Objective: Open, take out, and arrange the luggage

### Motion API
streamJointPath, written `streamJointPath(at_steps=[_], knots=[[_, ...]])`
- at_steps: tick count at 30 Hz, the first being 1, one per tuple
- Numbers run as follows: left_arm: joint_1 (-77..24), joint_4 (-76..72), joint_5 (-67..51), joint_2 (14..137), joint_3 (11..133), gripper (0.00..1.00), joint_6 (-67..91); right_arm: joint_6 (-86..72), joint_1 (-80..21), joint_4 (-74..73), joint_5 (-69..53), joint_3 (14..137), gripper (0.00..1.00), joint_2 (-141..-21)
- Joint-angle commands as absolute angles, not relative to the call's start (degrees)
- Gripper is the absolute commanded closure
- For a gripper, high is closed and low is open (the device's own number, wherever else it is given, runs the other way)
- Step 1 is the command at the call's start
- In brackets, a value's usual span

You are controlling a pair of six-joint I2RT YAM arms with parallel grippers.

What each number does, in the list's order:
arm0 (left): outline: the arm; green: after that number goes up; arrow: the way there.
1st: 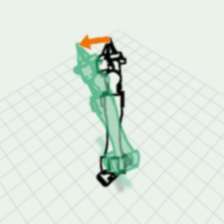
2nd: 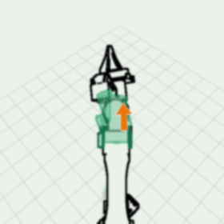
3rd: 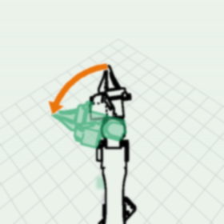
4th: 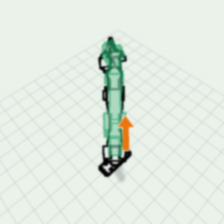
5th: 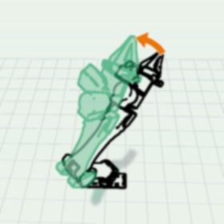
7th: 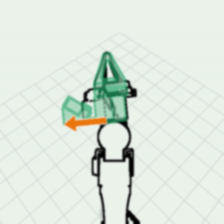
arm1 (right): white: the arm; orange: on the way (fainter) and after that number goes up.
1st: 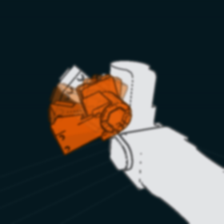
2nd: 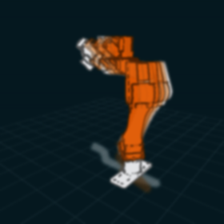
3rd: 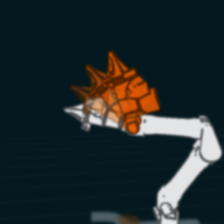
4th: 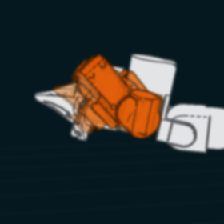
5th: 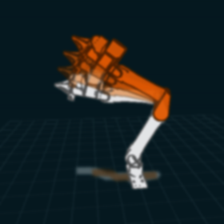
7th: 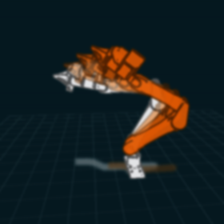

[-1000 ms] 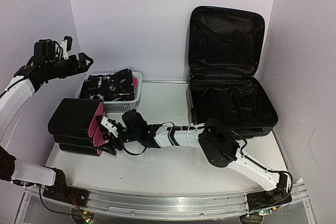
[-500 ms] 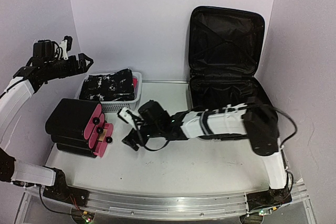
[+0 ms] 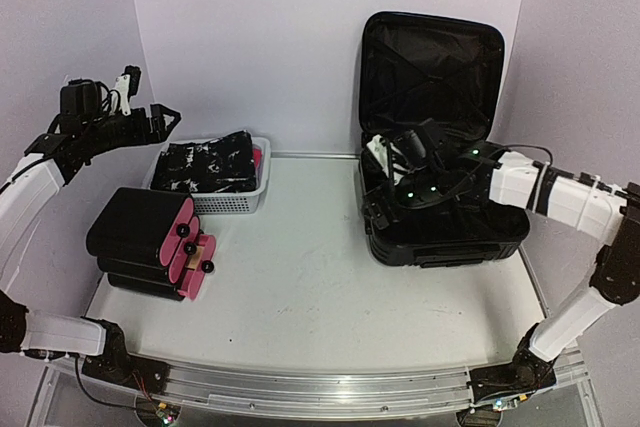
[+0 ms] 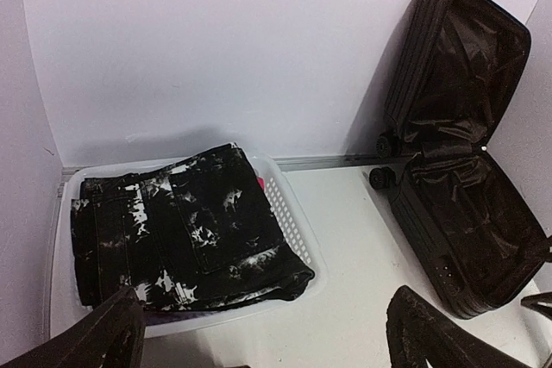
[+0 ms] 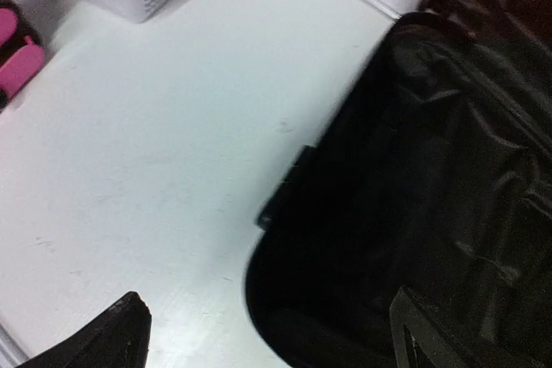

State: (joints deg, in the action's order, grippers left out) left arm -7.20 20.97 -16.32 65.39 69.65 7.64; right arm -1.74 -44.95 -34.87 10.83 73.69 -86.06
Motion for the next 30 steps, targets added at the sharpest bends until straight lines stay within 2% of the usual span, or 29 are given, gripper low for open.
streamJointPath(at_steps=[1,7,13,21,30], knots=[[-7.5,17.6,-15.1,64.4,71.1,0.02,4.5,-8.0,-51.3,-31.5,-2.0,79.3,0.02,-95.7],[-7.5,17.8,-15.2,62.5,70.3,0.02,3.1,-19.5,-57.7,-26.0,-3.8,97.0,0.02,-114.6],[-7.5,17.8,-15.2,60.6,70.0,0.02,6.0,-32.9,-61.0,-22.7,2.3,108.0,0.02,-128.3],[-7.0,17.8,-17.2,60.3,70.1,0.02,9.8,-39.5,-63.1,-18.1,-1.5,117.3,0.02,-141.1],[-7.0,17.8,-17.5,59.3,70.0,0.02,10.8,-43.2,-64.5,-17.8,0.0,121.3,0.02,-147.3]])
